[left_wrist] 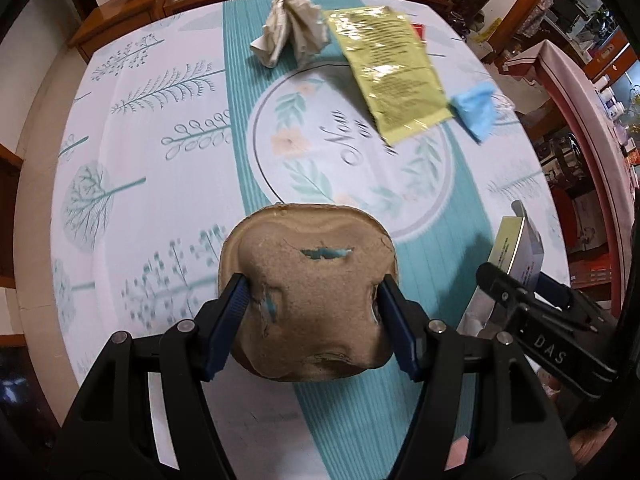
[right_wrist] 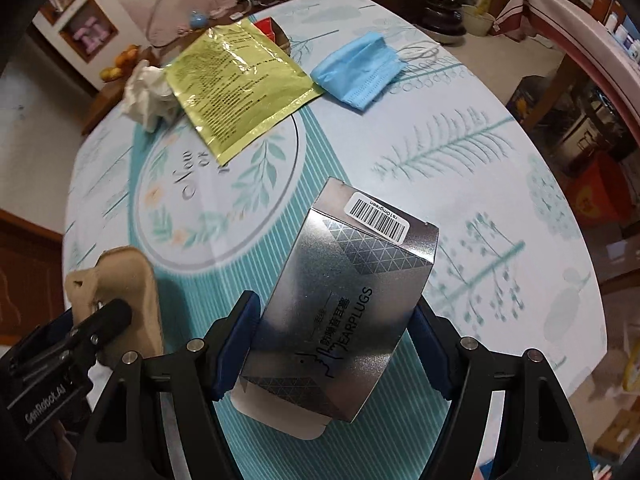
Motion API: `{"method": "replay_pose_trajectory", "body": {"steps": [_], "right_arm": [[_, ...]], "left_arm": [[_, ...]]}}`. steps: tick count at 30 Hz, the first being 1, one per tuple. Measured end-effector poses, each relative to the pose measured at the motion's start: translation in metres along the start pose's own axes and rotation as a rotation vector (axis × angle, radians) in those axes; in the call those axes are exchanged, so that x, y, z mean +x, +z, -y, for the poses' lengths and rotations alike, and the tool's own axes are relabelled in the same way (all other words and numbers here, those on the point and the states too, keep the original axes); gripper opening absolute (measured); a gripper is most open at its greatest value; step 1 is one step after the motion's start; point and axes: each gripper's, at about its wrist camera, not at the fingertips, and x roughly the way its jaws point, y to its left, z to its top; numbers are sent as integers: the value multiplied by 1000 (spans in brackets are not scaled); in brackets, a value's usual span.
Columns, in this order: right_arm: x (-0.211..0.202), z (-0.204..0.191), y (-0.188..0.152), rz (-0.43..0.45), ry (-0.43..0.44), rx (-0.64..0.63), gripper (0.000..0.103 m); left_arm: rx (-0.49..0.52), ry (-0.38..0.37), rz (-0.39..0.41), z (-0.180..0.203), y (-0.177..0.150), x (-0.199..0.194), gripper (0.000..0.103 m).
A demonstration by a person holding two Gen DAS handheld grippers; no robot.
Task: Collect trash
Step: 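Carry the pulp tray and earplug box off the table down over the bin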
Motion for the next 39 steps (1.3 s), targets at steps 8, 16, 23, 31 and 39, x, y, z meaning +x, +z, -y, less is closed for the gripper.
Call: {"method": "replay_pose_trajectory", "body": {"steps": [8,16,23,31,39], "right_arm": [[-59,84,-58,57,114,-48,73],[-122,141,-122,131,221,-171,73],[-167,192,-182,170,294,-277,73],[-184,242,-241,120,357,-281,73],[-166,264,-282,35,385,-242,73]], "left_arm": [[-14,14,62,51,-62,-44,62],[-96,28,137,117,-150,-84,62],[-147,32,183,171,-228,-114,62],[-173,45,157,199,-292,-133,62],[-163,55,97,207,-326,-125,62]]}}
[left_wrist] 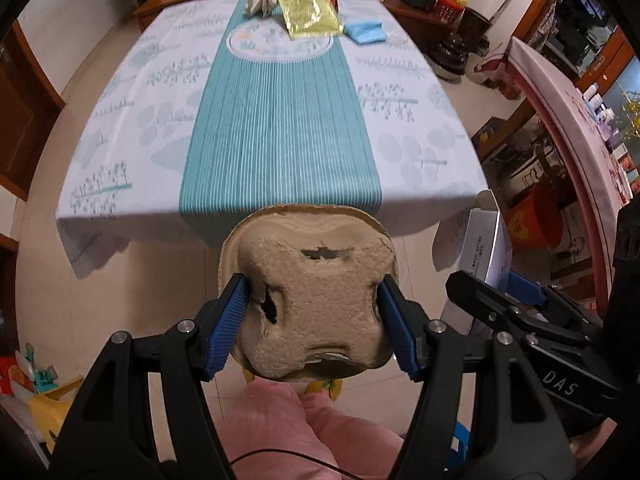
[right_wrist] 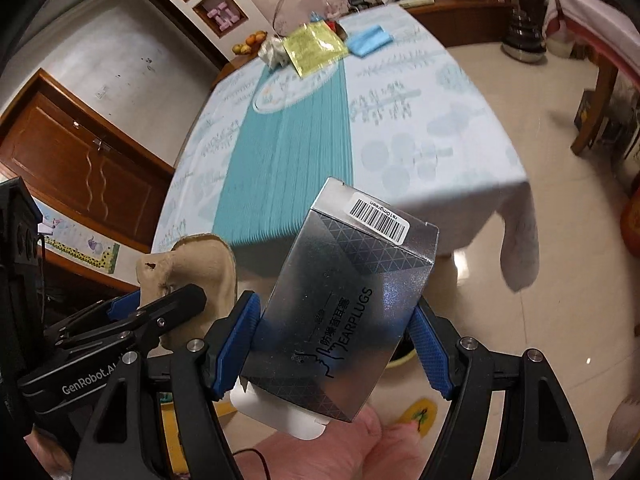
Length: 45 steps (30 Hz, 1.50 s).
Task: Collect trash
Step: 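Carry the pulp tray and earplug box off the table down over the bin, then open both tools to drop the tray and box into the bin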
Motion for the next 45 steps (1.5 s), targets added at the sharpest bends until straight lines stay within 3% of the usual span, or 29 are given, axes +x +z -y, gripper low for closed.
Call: {"method": "replay_pose_trajectory", "body": {"steps": [11,26,40,41,44,45], "right_arm": [[81,51,-48,-119,-41,107,73],[214,124,-98,-203,-91,193,73],[337,137,-121,-284,-104,223,74],[345,137,-122,-288,-104,222,74],[367,136,-123,-302,-107,218,74],[369,134,-124,-305,-106,219,74]], "left_arm": [[-16,-16,-115,-14,-27,92,62],[-53,-64,-100,-44,-55,243,63],[17,-56,-125,-56,-76,327,63],[17,-52,-125,-59,-77,331,65],[11,-35,-133,-69,-82,339,83],[5,-31,-130,-75,-84,342,83]]}}
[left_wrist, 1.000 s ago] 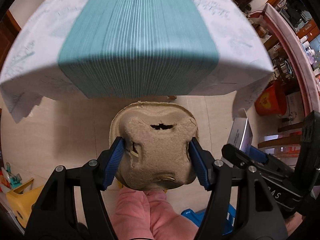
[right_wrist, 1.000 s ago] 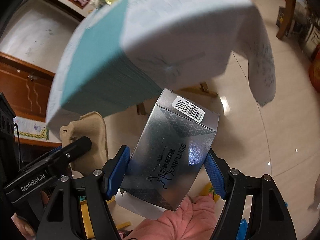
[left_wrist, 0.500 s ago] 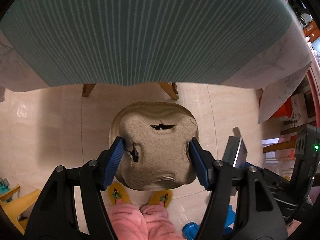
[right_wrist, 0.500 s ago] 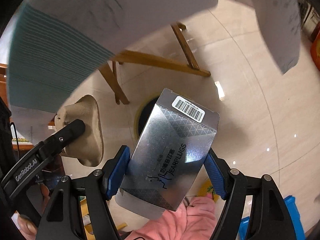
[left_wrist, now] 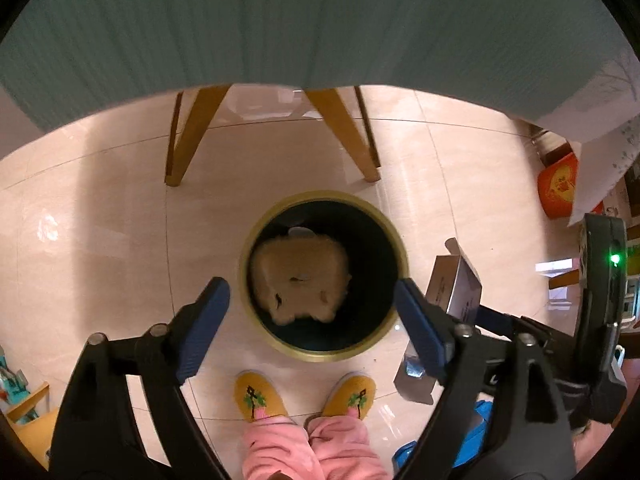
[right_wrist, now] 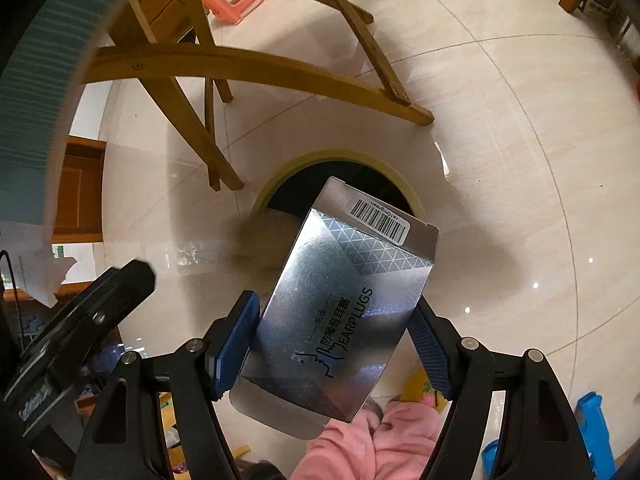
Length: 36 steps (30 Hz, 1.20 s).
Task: Collect trash
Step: 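Open both tools to drop the tray and box into the bin, then raise both empty tools back toward the table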
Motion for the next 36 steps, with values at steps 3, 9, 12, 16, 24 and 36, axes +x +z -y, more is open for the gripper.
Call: {"method": "replay_pose_trajectory", "body": {"steps": [3,9,12,16,24,36], "right_arm": [[16,-4,6,-19,1,-4,74],[42,-12,19,-61,0,1,76],[51,-18,26,-56,-8,-2,81],[46,-27,27,-17,-16,-24,93],[23,-34,19,1,-14,-28,93],[-123,-76,-15,149,-11,-105,93]], "left_arm": [[-19,14,1,-17,-3,5,83],[-68,33,33,-46,-6,3,83],[-76,52,47,-56,-10,-2,83],[-95,62,59,-62,-17,-12,83],[-116,74,79,-67,-24,-36,83],[-104,57,133,-42,-14,-141,83]]}}
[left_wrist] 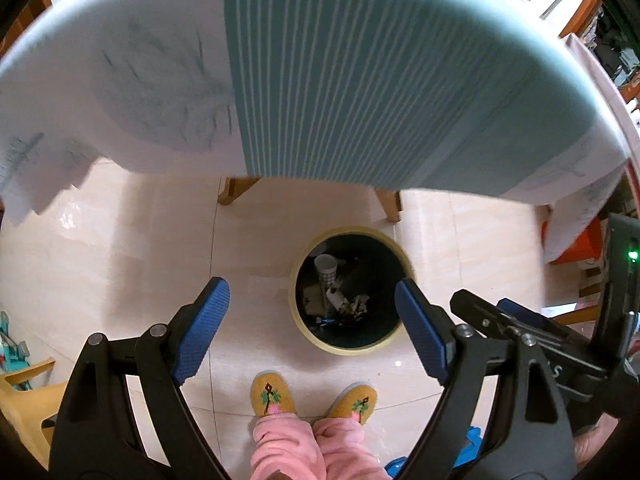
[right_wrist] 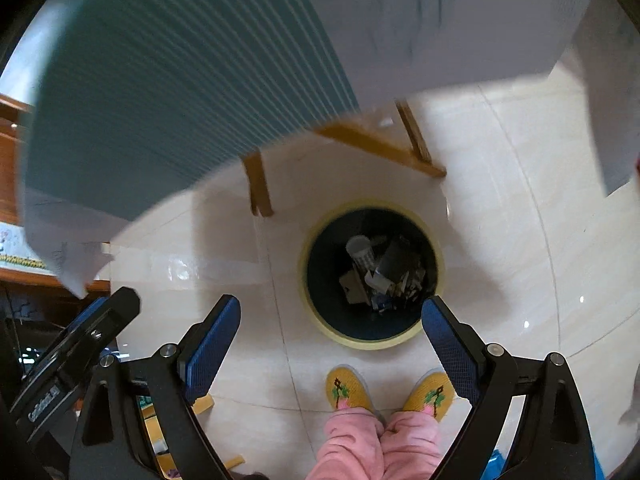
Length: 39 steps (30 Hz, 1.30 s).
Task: Collect trash
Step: 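Raise both empty tools back toward the table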
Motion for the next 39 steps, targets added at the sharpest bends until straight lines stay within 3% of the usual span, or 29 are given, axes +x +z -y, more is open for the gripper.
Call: {"method": "replay_pose_trajectory", "body": {"steps": [10,21,30,39], "right_arm": [[-165,-41,-10,157,35,-86,93],[-306,-67,1,308,68,-184,93],[-384,-96,34,444,62,-301,93],[-439,-126,94,570,23,-380,95]], "left_arm": [[61,-31,79,28,18,-130,83],[90,-24,223,58,46,-253,83],[71,1,345,78,83,-344,83],[35,9,407,79,139,-387,83]]}}
